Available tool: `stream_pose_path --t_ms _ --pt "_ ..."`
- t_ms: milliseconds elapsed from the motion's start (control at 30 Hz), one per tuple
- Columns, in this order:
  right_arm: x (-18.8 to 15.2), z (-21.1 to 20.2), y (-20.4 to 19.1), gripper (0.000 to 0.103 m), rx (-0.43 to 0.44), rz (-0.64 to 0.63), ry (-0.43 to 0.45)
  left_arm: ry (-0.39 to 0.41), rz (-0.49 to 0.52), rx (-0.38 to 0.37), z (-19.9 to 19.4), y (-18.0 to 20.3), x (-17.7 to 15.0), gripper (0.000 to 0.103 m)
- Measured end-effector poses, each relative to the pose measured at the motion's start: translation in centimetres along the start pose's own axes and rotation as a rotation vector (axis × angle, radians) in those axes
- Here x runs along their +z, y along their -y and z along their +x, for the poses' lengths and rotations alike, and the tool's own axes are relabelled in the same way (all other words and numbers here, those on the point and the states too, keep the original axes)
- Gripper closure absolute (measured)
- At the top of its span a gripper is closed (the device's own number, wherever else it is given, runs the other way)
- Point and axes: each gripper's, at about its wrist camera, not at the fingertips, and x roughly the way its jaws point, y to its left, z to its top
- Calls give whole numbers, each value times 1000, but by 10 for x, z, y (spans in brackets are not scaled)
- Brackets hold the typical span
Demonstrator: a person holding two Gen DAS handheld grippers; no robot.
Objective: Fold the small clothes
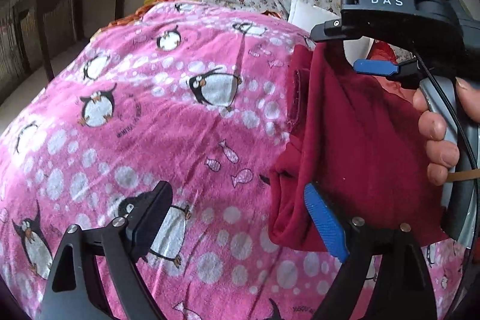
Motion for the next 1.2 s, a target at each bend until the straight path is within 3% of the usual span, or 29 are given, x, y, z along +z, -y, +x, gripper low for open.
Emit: stream_pose_path --t_ms 333,633,700,733,767,800,833,867,900,933,967,1200 --pt "3 15 -10 19 -33 -13 -25 -17 20 9 8 6 -2 14" --pt "5 40 -23 14 -53 -60 -78 -60 50 -58 28 21 -2 12" --pt "3 50 -24 14 -105 -76 -94 -60 54 -93 31 24 -2 13" --pt "1 51 -23 16 -122 -81 -89 -60 61 -107 32 26 -2 18" --pt "-1 51 -22 19 -129 -90 -76 -64 68 -130 33 27 -2 38" --pt "-3 49 -20 32 -137 -95 -64 -74 71 -162 34 29 -1 64" --pt "-4 47 -18 50 -148 -100 -51 -98 72 -215 37 31 -1 73" --pt "-6 43 -13 54 -116 -91 -39 -108 71 -236 39 33 -1 78" --pt "-7 37 -10 68 -97 -82 -29 -94 82 -231 36 35 -1 85" --pt "-7 30 -8 86 -80 -77 -20 -76 100 -235 31 37 -2 87" --pt "-7 16 -5 89 -47 -73 -2 -62 107 -244 25 40 -2 88" --pt "-5 -82 40 91 36 -62 105 25 219 -357 -40 89 4 90"
